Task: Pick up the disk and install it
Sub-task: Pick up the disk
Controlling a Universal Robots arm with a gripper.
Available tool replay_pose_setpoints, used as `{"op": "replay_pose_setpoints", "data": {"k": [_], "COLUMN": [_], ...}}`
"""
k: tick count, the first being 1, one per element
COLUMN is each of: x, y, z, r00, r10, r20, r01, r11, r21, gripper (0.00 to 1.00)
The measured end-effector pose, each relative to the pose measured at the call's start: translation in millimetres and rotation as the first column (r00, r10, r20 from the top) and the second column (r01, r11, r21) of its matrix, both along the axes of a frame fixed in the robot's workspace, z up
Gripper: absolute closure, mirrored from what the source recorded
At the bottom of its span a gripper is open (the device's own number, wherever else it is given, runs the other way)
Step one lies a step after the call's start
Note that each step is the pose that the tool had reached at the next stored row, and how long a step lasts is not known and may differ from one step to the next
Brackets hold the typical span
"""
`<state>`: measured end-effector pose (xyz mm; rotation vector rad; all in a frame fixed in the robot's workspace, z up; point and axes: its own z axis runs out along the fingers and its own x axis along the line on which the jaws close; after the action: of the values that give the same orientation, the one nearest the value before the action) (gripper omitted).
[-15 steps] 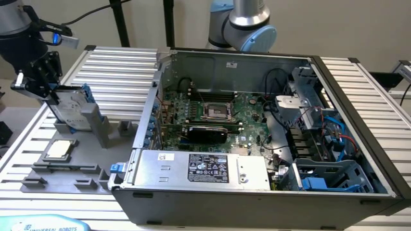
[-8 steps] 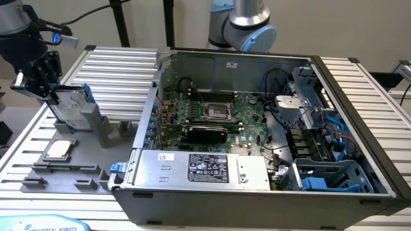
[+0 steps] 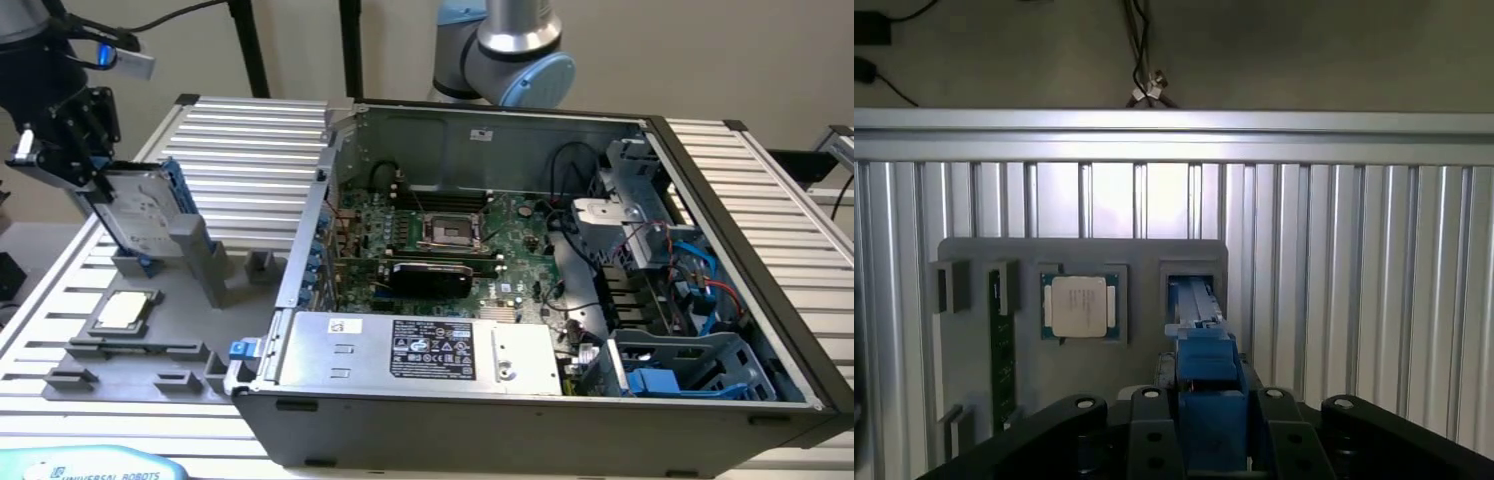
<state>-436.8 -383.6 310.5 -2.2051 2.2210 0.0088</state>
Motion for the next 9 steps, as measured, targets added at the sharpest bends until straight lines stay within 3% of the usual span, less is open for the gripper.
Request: {"op": "replay_pose_setpoints", "data": {"k": [9], "x": [1.4], "y": [0.0], "z": [41.2], "r00": [1.0000], "r10": [0.000], "r20": [0.0000], "r01": [0.000], "r11": [1.0000], "r21": [0.0000], "gripper": [0.67]}}
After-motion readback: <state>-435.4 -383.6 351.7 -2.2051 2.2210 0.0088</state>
